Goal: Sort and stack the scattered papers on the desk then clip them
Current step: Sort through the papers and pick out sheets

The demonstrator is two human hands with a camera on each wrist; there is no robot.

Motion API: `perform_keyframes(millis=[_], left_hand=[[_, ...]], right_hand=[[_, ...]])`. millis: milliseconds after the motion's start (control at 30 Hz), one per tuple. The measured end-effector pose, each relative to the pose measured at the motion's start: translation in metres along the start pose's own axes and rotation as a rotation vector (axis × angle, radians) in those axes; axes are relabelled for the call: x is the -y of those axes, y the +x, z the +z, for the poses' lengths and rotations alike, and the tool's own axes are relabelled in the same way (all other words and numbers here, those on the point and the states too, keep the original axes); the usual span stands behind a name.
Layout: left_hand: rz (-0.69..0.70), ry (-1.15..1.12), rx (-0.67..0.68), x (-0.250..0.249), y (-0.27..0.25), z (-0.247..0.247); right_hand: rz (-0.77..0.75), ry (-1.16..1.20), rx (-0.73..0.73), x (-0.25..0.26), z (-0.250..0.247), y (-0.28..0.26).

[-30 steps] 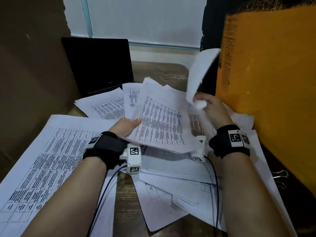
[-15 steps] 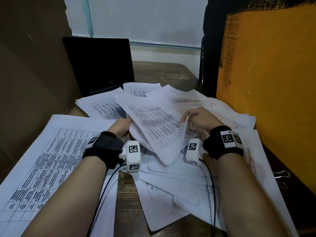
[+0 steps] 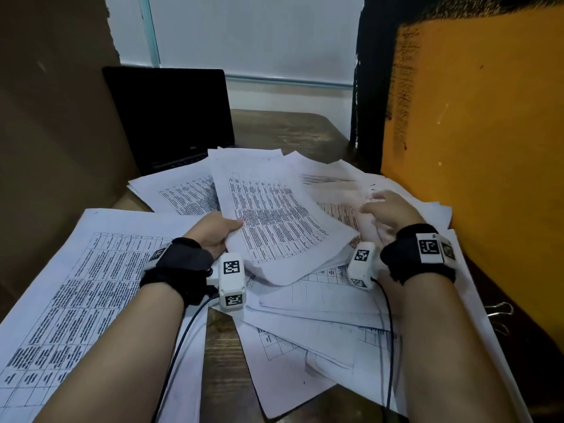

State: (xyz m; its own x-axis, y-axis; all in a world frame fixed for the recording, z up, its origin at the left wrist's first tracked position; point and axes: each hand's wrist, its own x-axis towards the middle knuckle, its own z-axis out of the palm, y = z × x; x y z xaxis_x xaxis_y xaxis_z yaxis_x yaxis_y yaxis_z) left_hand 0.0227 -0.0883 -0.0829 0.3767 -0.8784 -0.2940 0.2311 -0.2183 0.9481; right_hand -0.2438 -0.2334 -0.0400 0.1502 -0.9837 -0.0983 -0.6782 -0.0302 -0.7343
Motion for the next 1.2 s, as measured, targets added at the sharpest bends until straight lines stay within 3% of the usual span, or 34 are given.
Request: perform_keyframes(millis=[67,167,300,367,433,567,700,800,967,1067,1200], left_hand=[[0.001,-0.026,0.022,-0.001,0.000,0.000],[0.006,-0.035,0.055,0.001,0.005,-0.001],[-0.001,-0.034,0.038,0.001,0.005,0.001],[0.016,-0.096,-0.017,0.001,0.007,0.000],[0.063,-0.167,-0.090,-0.001,0.008,-0.002],[0.126,-0.353,-0.183,-0.005,0.007,-0.007],[0.115,-0.463,-0.181,-0.005,0.007,-0.013],[0.085,-0.565,-0.180,-0.003,0.008,-0.017],[0.021,-0.611,-0.138,0.000,0.017,-0.023],[0.008,-0.541,-0.158,-0.001,0.017,-0.018],[-0.020,-0.358,-0.163,0.004,0.022,-0.018]], right_hand=[[0.135,-0.136,-0.029,-0.015,-0.009,0.007],[0.208,-0.091,0.130,-0.026,-0.013,0.015],[0.090,-0.203,0.370,-0.022,-0.004,0.016],[0.019,-0.106,0.424,-0.025,0.004,0.019],[-0.040,0.117,0.359,-0.027,0.007,0.022],[-0.154,0.484,-0.087,-0.021,0.001,0.026],[-0.084,0.866,-0.226,-0.025,-0.006,0.030],[-0.054,0.719,-0.181,-0.030,-0.003,0.034],[-0.007,0.437,0.128,-0.030,0.005,0.028],[0.067,0.055,0.200,-0.029,0.002,0.025],[0.069,-0.010,0.329,-0.019,-0.001,0.022]])
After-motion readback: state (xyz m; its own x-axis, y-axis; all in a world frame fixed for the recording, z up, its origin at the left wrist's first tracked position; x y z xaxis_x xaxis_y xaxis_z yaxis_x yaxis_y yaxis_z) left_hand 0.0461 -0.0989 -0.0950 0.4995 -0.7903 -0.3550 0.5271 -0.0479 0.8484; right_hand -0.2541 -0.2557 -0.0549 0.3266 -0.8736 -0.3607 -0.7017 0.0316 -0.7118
